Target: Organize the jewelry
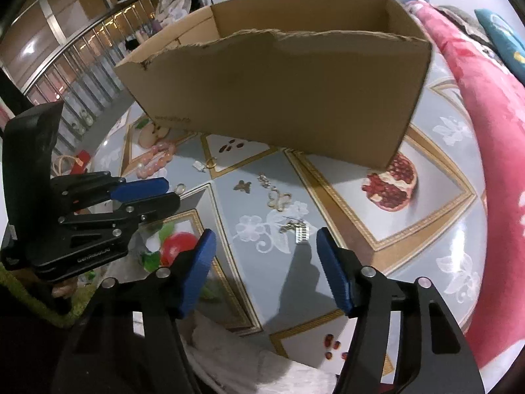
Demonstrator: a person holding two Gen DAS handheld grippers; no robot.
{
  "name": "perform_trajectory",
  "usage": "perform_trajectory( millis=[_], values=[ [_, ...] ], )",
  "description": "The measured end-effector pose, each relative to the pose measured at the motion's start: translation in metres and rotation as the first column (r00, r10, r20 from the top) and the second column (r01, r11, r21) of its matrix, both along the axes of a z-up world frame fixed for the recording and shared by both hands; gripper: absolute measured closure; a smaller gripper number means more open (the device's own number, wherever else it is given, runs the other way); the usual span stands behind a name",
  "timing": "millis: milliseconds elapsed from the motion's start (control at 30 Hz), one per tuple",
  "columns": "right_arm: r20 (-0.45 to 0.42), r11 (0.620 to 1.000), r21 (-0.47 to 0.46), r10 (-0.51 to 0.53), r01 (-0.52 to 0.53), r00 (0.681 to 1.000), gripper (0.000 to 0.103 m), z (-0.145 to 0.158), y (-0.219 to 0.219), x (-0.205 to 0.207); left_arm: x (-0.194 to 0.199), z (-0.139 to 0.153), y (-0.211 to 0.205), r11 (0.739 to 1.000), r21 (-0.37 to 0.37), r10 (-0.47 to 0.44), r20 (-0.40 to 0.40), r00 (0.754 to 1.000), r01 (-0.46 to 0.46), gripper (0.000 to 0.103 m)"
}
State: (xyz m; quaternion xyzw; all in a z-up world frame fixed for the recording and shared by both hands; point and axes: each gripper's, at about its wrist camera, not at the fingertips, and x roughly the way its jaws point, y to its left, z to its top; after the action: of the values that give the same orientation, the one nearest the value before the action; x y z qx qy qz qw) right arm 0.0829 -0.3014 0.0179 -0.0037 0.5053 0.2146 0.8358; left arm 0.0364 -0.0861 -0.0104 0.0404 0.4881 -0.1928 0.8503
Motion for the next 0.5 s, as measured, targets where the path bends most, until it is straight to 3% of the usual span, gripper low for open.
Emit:
perform_trajectory(
  millis=[167, 500],
  values=[
    [-0.007, 1.0, -0.009, 0.0, 0.0, 1.0, 0.045, -0.001, 0.007, 0.002, 0.005, -0.002, -0.003, 0.999, -0.042, -0.029, -0.009, 1.0, 0.029, 0.09],
    [-0.019, 1.0, -0.005, -0.021, 0.021, 1.0, 0.045, -0.003, 0.005, 0.002, 0.005, -0.003, -0.01, 0.989, -0.113, -0.094, 0.001, 0.996, 0.094, 0.092]
  ],
)
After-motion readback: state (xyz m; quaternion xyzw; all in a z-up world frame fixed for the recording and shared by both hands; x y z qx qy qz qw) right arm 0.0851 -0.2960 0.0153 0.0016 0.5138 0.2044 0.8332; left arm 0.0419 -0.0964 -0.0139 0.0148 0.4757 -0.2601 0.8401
